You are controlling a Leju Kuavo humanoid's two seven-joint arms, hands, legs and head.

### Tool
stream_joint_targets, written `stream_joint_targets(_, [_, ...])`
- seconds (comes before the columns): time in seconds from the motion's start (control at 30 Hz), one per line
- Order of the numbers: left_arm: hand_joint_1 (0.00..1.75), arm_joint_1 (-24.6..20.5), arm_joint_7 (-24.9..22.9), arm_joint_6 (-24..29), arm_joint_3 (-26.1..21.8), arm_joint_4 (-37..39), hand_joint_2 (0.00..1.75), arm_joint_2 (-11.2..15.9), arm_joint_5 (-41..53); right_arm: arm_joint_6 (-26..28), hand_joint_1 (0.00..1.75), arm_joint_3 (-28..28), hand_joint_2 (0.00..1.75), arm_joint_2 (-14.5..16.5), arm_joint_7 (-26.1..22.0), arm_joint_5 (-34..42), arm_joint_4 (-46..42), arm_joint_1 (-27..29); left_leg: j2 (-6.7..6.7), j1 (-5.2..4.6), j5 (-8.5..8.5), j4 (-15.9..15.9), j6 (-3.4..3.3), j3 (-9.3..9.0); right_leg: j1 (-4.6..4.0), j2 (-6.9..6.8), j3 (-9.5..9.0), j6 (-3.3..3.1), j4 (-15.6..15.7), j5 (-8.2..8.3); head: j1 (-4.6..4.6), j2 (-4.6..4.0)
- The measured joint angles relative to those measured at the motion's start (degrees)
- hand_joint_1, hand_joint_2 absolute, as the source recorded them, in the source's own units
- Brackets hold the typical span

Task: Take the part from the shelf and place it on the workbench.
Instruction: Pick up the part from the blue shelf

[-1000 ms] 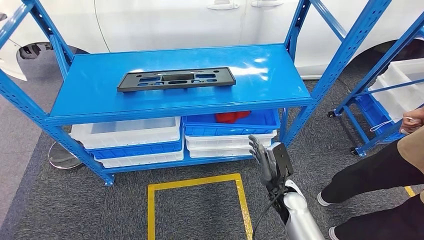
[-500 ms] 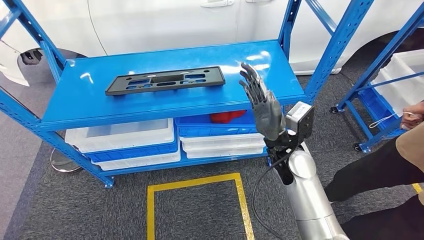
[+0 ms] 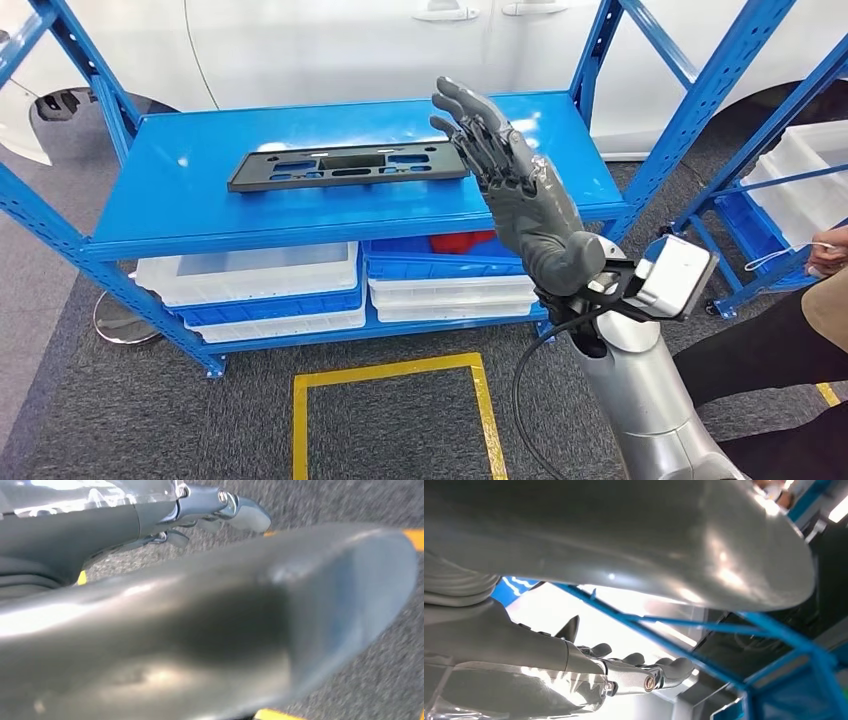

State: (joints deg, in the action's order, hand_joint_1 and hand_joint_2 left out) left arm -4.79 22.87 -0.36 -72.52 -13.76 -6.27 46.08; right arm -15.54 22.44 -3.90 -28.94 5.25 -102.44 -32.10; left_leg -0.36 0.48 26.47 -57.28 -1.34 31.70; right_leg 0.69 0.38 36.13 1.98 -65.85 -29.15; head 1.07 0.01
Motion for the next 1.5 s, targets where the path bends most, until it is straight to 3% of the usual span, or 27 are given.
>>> stream_joint_targets(0.07, [0.0, -0.17, 0.35, -0.1, -0.71, 0.18, 0.0, -0.13, 0.46, -0.07, 0.0, 0.78, 0.0, -0.45, -0.16, -0.1, -0.49, 0.16, 0.02, -0.14, 0.45, -0.03, -0.29, -0.33, 0.01, -0.02, 4.27, 0.1, -6.66, -2.28, -0.04, -0.01])
stream_joint_targets(0.1, [0.0, -0.18, 0.46, -0.17, -0.94, 0.24, 0.0, -0.17, 0.59, -0.07, 0.0, 1.0, 0.0, -0.58, -0.21, -0.16, -0.59, 0.35, 0.0, -0.22, 0.76, -0.05, -0.36, -0.61, 0.01, -0.03, 5.59, 0.03, -8.05, -2.18, -0.05, -0.01])
stream_joint_targets(0.13, [0.0, -0.17, 0.56, -0.22, -1.12, 0.27, 0.0, -0.22, 0.69, -0.07, 0.0, 1.15, 0.0, -0.74, -0.25, -0.24, -0.68, 0.54, -0.04, -0.31, 1.13, -0.06, -0.36, -1.05, -0.02, -0.03, 5.89, -0.16, -7.35, -0.92, -0.07, -0.01])
stream_joint_targets(0.2, [0.0, -0.14, 0.74, -0.31, -1.4, 0.32, 0.0, -0.38, 0.77, -0.09, 0.0, 1.34, 0.0, -0.93, -0.3, -0.44, -1.01, 0.73, -0.09, -0.45, 2.08, -0.03, -0.22, -2.26, -0.28, -0.06, 3.76, -0.9, -0.54, 3.97, -0.07, -0.01])
stream_joint_targets(0.23, [0.0, -0.18, 0.84, -0.34, -1.5, 0.38, 0.0, -0.5, 0.79, -0.13, 0.0, 1.44, 0.0, -1.0, -0.33, -0.57, -1.17, 0.83, -0.07, -0.5, 2.55, 0.0, -0.06, -2.86, -0.57, -0.12, 2.46, -1.35, 2.99, 5.61, 0.02, -0.01])
stream_joint_targets(0.3, [0.0, -0.37, 1.02, -0.38, -1.64, 0.5, 0.0, -0.63, 0.82, -0.25, 0.0, 1.63, 0.0, -1.02, -0.36, -0.81, -1.42, 1.13, 0.02, -0.49, 3.26, 0.08, 0.49, -3.53, -1.11, -0.26, 0.98, -2.05, 7.17, 6.4, 0.11, 0.0])
stream_joint_targets(0.4, [0.0, -0.54, 1.14, -0.42, -1.7, 0.57, 0.0, -0.62, 0.91, -0.6, 0.0, 1.75, 0.0, -1.11, -0.38, -1.02, -1.8, 1.69, 0.1, -0.55, 3.46, -0.6, 1.45, -4.26, -0.96, -0.26, -0.44, -2.74, 8.42, 5.63, 0.15, 0.01])
stream_joint_targets(0.47, [0.0, -0.61, 1.15, -0.43, -1.7, 0.6, 0.0, -0.59, 1.1, -0.87, 0.0, 1.76, 0.0, -1.16, -0.4, -1.15, -1.98, 1.85, 0.1, -0.47, 3.72, -4.62, 2.0, -2.54, -0.58, -0.27, -2.1, -3.17, 9.05, 5.01, 0.34, 0.0])
stream_joint_targets(0.57, [0.0, -0.46, 1.14, -0.4, -1.7, 0.62, 0.0, -0.61, 1.31, -1.01, 0.0, 1.77, 0.0, -1.18, -0.43, -1.35, -2.02, 2.38, 0.12, 0.0, 6.91, -14.37, 2.76, 4.42, -0.48, -0.28, -4.05, -3.42, 9.41, 3.54, 0.48, 0.0])
stream_joint_targets(0.63, [0.0, -0.21, 1.13, -0.35, -1.7, 0.63, 0.0, -0.61, 1.34, -1.07, 0.0, 1.77, 0.0, -1.21, -0.52, -1.41, -2.01, 2.87, 0.13, 0.24, 8.36, -15.56, 3.04, 7.46, -0.42, -0.14, -5.65, -3.27, 9.41, 2.22, 0.48, -0.01])
stream_joint_targets(0.67, [0.0, -0.15, 1.13, -0.31, -1.7, 0.63, 0.0, -0.61, 1.35, -1.11, 0.0, 1.77, 0.0, -1.22, -0.6, -1.42, -2.01, 3.03, 0.14, 0.3, 7.39, -13.67, 3.1, 7.83, -0.36, -0.08, -6.62, -3.13, 9.41, 1.49, 0.49, -0.01])
stream_joint_targets(0.7, [0.0, -0.06, 1.13, -0.27, -1.7, 0.63, 0.0, -0.61, 1.37, -1.16, 0.0, 1.77, 0.0, -1.24, -0.7, -1.42, -2.01, 3.13, 0.16, 0.34, 4.78, -10.48, 3.07, 7.66, -0.31, -0.06, -7.59, -2.93, 9.43, 0.7, 0.48, -0.01])
stream_joint_targets(0.73, [0.0, 0.06, 1.12, -0.24, -1.71, 0.65, 0.0, -0.61, 1.39, -1.25, 0.0, 1.77, 0.0, -1.27, -0.81, -1.42, -1.97, 3.19, 0.22, 0.32, 0.83, -6.71, 2.92, 7.48, -0.34, -0.04, -8.47, -2.7, 9.32, -0.1, 0.52, -0.01])
stream_joint_targets(0.8, [0.0, 0.24, 1.05, -0.19, -1.72, 0.7, 0.0, -0.61, 1.44, -1.52, 0.0, 1.76, 0.0, -1.35, -0.95, -1.39, -1.87, 3.33, 0.32, 0.11, -4.64, -1.92, 2.09, 7.09, -0.44, 0.08, -9.5, -2.03, 9.3, -1.47, 0.51, -0.01])
stream_joint_targets(0.83, [0.0, 0.25, 1.01, -0.17, -1.72, 0.73, 0.0, -0.62, 1.45, -1.69, 0.0, 1.75, 0.0, -1.41, -1.01, -1.35, -1.83, 3.36, 0.35, -0.04, -5.56, -1.12, 1.56, 7.06, -0.48, 0.15, -9.8, -1.63, 9.18, -1.81, 0.52, -0.01])
stream_joint_targets(0.9, [0.0, 0.1, 0.98, -0.16, -1.72, 0.74, 0.0, -0.64, 1.47, -1.97, 0.0, 1.71, 0.0, -1.47, -1.05, -1.24, -1.87, 3.28, 0.23, -0.17, -4.92, -1.0, 0.6, 6.35, -0.34, 0.18, -9.9, -0.92, 8.45, -1.83, 0.44, -0.01])
stream_joint_targets(0.93, [0.0, 0.01, 1.0, -0.16, -1.72, 0.74, 0.0, -0.65, 1.51, -2.1, 0.0, 1.69, 0.0, -1.5, -1.08, -1.1, -1.92, 3.19, 0.18, -0.14, -4.6, -0.75, 0.21, 5.82, -0.24, 0.14, -9.26, -0.68, 6.88, -1.56, 0.36, -0.01])
stream_joint_targets(1.0, [0.0, -0.2, 1.07, -0.15, -1.72, 0.74, 0.0, -0.66, 1.67, -2.49, 0.0, 1.61, 0.0, -1.52, -0.85, -0.7, -1.99, 3.16, 0.08, -0.06, -3.9, -0.35, -0.37, 4.65, -0.08, 0.05, -5.68, -0.3, 0.98, -2.23, 0.18, 0.0])
stream_joint_targets(1.07, [0.0, -0.32, 1.12, -0.14, -1.72, 0.74, 0.0, -0.66, 1.83, -2.99, 0.0, 1.53, 0.0, -1.57, -0.04, -0.33, -1.94, 3.37, 0.04, -0.17, -2.98, -0.28, -0.67, 3.6, -0.04, 0.02, -0.51, -0.1, -5.82, -5.11, 0.09, 0.01])
stream_joint_targets(1.13, [0.0, -0.3, 1.23, -0.12, -1.72, 0.74, 0.0, -0.66, 1.91, -3.41, 0.0, 1.51, 0.0, -1.7, 2.1, 0.48, -1.59, 3.64, -0.07, -0.35, -1.99, -0.29, -0.72, 2.3, -0.05, 0.01, 2.78, -0.15, -7.78, -6.83, 0.07, 0.0])
stream_joint_targets(1.17, [0.0, -0.29, 1.33, -0.09, -1.72, 0.74, 0.0, -0.68, 1.92, -3.64, 0.0, 1.51, 0.0, -1.83, 3.92, 1.31, -1.03, 3.71, -0.13, -0.45, -1.48, -0.29, -0.71, 1.53, -0.15, 0.0, 3.18, -0.35, -6.09, -5.78, 0.08, 0.0])
stream_joint_targets(1.2, [0.0, -0.3, 1.41, -0.03, -1.72, 0.74, 0.0, -0.71, 1.94, -3.95, 0.0, 1.51, 0.0, -1.98, 5.83, 2.38, -0.14, 3.74, -0.18, -0.57, -0.95, -0.28, -0.69, 0.78, -0.33, 0.0, 2.87, -0.75, -2.9, -3.25, 0.07, -0.01])
stream_joint_targets(1.27, [0.0, -0.34, 1.48, 0.14, -1.72, 0.82, 0.0, -0.95, 2.03, -4.63, 0.0, 1.56, 0.0, -2.3, 8.5, 4.57, 2.71, 3.73, -0.33, -0.77, -0.06, -0.32, -0.53, -0.24, -0.97, 0.06, 1.74, -1.82, 4.41, 3.32, 0.07, 0.0])
stream_joint_targets(1.33, [0.0, -0.45, 1.46, 0.31, -1.71, 0.93, 0.0, -1.16, 2.12, -5.4, 0.0, 1.72, 0.87, -2.51, 9.64, 6.24, 6.06, 3.68, -0.56, -0.92, 0.51, -0.55, -0.04, -0.51, -1.45, 0.25, 1.3, -2.47, 8.03, 6.83, 0.08, 0.0])
stream_joint_targets(1.4, [0.0, -0.52, 1.39, 0.53, -1.72, 0.96, 0.0, -1.16, 2.23, -5.88, 0.0, 2.26, 1.75, -2.56, 10.62, 7.05, 9.54, 3.49, -0.66, -1.03, 0.83, -0.91, 0.62, -0.68, -1.34, 0.32, 0.83, -2.81, 8.67, 7.13, 0.11, -0.01])
stream_joint_targets(1.47, [0.0, -0.57, 1.3, 0.86, -1.72, 0.96, 0.0, -1.13, 2.29, -4.51, 0.0, 3.43, 1.75, -2.51, 10.33, 5.29, 12.74, 3.38, -0.53, -0.99, 2.09, -2.69, 1.22, -0.21, -0.96, 0.2, -0.06, -3.19, 9.18, 7.09, 0.23, 0.0])
stream_joint_targets(1.5, [0.0, -0.63, 1.28, 1.03, -1.71, 0.96, 0.0, -1.12, 2.28, -2.9, 0.0, 4.25, 1.75, -2.47, 9.68, 3.12, 13.93, 3.49, -0.42, -0.86, 3.57, -5.08, 1.51, 0.98, -0.8, 0.13, -0.42, -3.32, 9.33, 7.05, 0.3, 0.0])
